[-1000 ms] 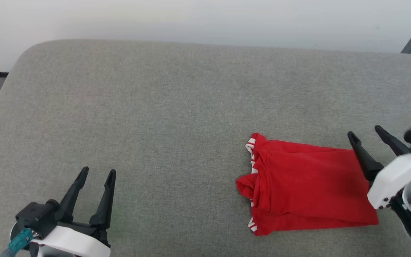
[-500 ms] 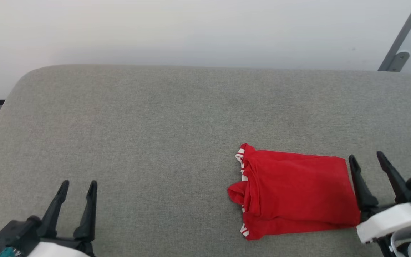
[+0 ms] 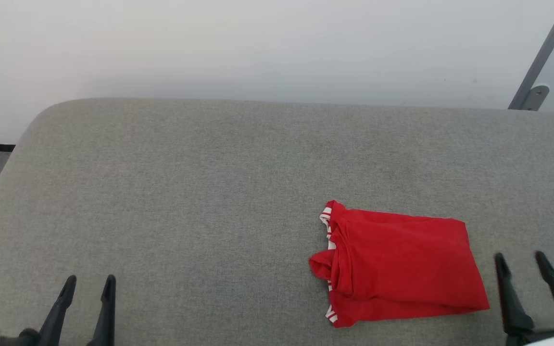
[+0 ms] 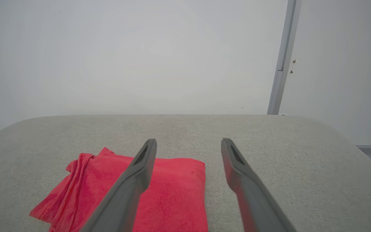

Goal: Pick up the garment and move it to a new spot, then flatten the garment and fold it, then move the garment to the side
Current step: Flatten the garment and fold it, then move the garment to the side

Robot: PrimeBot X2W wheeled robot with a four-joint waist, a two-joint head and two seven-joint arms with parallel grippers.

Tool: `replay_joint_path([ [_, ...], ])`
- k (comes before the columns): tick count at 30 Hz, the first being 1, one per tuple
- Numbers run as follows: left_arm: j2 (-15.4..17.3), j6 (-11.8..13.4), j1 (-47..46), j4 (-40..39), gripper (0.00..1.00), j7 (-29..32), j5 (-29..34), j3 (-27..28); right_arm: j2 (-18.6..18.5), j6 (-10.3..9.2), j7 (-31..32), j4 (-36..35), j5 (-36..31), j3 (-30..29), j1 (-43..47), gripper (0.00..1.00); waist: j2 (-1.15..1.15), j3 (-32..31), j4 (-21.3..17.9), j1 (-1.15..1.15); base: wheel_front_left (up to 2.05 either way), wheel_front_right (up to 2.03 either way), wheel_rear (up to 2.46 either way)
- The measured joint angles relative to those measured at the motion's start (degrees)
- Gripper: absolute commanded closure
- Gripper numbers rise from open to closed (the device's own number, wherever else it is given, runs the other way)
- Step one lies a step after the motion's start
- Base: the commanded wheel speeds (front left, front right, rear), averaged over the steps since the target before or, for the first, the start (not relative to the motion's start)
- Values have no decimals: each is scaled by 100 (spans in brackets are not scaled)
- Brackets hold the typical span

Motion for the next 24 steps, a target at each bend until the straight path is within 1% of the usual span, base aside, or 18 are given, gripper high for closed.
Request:
replay_joint_path([
  [4, -124, 0, 197, -145, 0, 0, -20, 149, 152, -1, 121, -387, -18, -238, 299, 0, 0, -3, 4, 0, 0, 0, 0],
  [8, -167, 0, 276, -214, 0, 0, -37, 200, 230, -1, 222, -615, -41, -323, 337, 0, 0, 26, -20, 0, 0, 0, 0],
  [17, -209, 0, 276, -214, 0, 0, -38, 211, 287, -1, 309, -612, -23, -264, 351, 0, 0, 1, 13, 0, 0, 0, 0],
  [19, -200, 0, 274, -215, 0, 0, -38, 201, 268, -1, 363, -597, 16, -196, 322, 0, 0, 15, 23, 0, 0, 0, 0],
  [21, -201, 0, 257, -215, 0, 0, -38, 202, 216, -1, 545, -528, 56, -81, 232, 0, 0, 43, 20, 0, 0, 0, 0],
  [24, -275, 0, 214, -210, 0, 0, -67, 191, -34, 0, 924, -409, 64, 136, -36, 0, 0, 104, 15, 0, 0, 0, 0],
])
